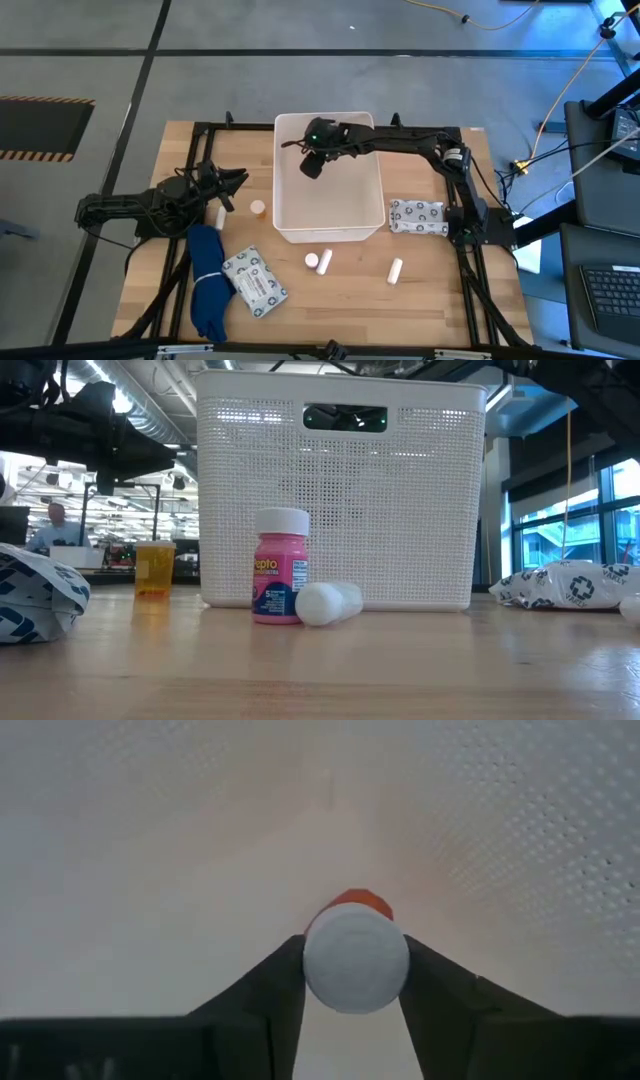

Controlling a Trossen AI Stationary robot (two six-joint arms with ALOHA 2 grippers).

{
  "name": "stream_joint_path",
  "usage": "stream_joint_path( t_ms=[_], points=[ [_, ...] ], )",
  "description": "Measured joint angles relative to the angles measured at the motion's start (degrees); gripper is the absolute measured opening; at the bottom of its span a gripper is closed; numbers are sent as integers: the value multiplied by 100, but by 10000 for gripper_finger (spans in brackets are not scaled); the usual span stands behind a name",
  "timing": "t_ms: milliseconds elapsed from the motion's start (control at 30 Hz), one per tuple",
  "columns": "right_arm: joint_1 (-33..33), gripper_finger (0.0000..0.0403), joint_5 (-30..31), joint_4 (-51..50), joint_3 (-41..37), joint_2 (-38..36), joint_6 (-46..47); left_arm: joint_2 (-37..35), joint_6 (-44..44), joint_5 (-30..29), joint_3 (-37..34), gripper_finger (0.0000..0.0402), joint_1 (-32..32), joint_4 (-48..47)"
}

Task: Pick & place medical supplies in basket/bin
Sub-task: Put the transparent red bottle into the white bin, then put the transparent orange pill bottle into the white bin

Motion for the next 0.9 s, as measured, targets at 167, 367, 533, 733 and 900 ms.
stream_joint_path(
  t_ms=[167,367,533,733,900],
  points=[
    [0,171,-1,-2,0,0,-4,0,3,0,1,98,1,0],
    [0,195,-225,47,0,0,-13,1,4,-2,1,98,0,0],
    [2,213,-253,131,0,0,-12,2,4,-4,0,98,1,0],
    [-32,226,-250,131,0,0,8,2,0,-4,-1,98,2,0],
    [-70,229,-249,43,-2,-46,156,2,0,-2,1,98,2,0]
  ],
)
